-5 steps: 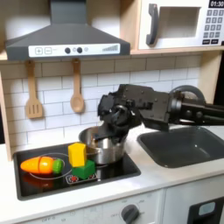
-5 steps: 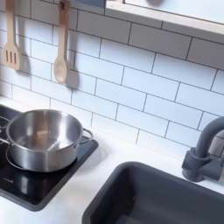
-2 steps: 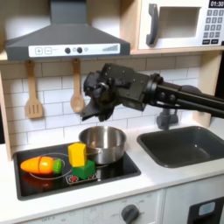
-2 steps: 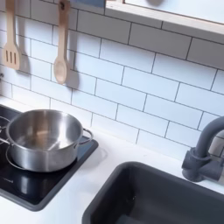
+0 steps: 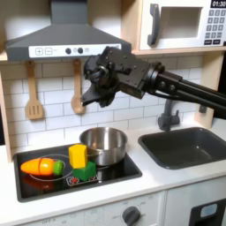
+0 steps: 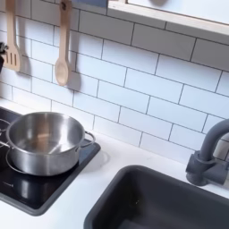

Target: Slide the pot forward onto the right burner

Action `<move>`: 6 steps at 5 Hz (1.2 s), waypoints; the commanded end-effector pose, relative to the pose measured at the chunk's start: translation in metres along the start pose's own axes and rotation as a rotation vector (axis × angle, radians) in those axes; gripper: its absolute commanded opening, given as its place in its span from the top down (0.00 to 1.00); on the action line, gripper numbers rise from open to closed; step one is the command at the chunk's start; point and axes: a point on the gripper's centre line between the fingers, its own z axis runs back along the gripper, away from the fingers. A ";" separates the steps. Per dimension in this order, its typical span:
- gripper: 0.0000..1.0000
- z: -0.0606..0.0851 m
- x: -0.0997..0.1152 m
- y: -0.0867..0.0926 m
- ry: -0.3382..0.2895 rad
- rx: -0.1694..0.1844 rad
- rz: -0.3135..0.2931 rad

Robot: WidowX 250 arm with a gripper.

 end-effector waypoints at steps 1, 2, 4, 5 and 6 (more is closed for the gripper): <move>1.00 0.005 0.018 -0.002 -0.057 -0.026 0.016; 1.00 0.003 0.029 0.004 -0.090 -0.020 0.043; 1.00 0.012 0.057 0.003 -0.210 -0.034 0.058; 1.00 0.016 0.067 0.003 -0.247 -0.035 0.075; 1.00 0.018 0.072 0.002 -0.266 -0.042 0.076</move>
